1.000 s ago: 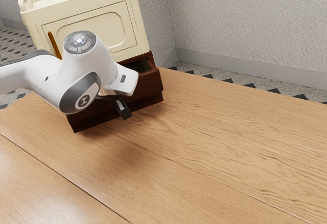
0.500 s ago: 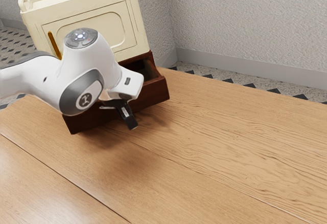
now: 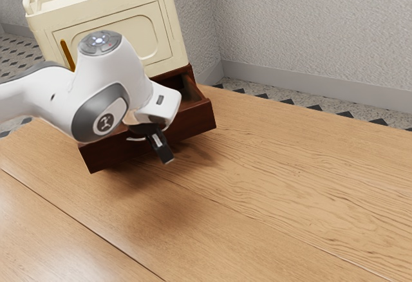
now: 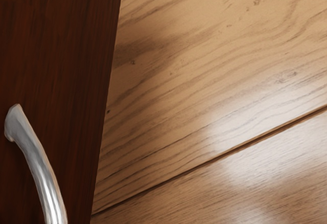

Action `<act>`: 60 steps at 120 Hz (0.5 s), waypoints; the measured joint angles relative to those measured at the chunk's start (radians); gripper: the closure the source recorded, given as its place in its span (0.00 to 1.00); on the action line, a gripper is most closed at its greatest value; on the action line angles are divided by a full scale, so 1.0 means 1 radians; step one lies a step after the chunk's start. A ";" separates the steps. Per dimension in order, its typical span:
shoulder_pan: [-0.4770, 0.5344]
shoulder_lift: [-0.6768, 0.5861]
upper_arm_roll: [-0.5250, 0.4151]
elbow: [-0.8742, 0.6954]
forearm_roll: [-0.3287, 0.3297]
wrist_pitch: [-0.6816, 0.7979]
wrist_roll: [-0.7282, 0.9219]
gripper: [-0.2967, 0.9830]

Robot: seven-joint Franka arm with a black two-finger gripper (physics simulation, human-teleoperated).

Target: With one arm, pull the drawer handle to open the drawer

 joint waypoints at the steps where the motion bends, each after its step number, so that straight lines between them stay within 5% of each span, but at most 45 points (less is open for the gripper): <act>1: 0.000 0.000 0.000 0.000 0.000 0.000 0.000 0.30; 45: -0.032 -0.052 -0.042 0.119 0.055 -0.105 -0.013 0.28; 60: -0.105 -0.081 -0.116 0.305 -0.104 -0.316 -0.073 0.26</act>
